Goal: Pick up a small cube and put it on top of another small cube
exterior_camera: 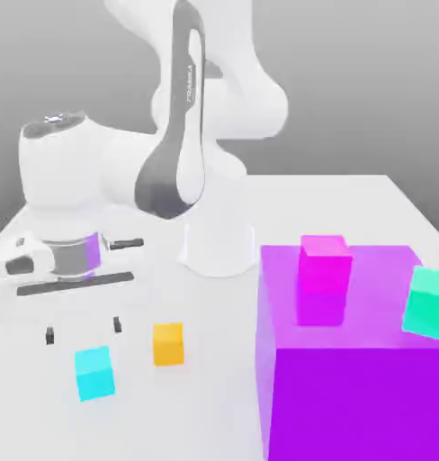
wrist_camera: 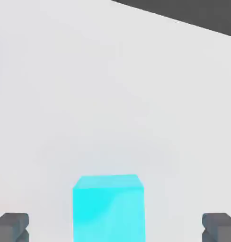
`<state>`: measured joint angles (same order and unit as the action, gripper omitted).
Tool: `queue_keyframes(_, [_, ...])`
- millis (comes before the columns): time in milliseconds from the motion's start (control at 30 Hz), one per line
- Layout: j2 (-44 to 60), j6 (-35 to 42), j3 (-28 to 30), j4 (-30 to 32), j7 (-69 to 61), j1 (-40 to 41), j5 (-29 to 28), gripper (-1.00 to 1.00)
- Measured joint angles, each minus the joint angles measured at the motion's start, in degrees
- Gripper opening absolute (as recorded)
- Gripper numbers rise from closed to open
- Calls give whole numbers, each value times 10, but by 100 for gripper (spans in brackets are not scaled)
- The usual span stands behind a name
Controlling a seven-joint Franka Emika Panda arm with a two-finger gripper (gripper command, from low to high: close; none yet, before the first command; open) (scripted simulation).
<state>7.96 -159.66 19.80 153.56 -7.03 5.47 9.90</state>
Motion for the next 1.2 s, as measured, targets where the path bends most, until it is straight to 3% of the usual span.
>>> queue_keyframes(300, [76, -1, -53, -19, -65, 41, 88, 0])
queue_keyframes(767, [125, -96, -91, -25, -100, 64, 128, 0])
queue_keyframes(800, [126, -103, -92, -25, -101, 65, 129, -100])
queue_keyframes(1000, [126, -105, -93, -25, -102, 65, 128, -100])
queue_keyframes(1200, [119, -57, -82, -25, -90, 62, 121, -100])
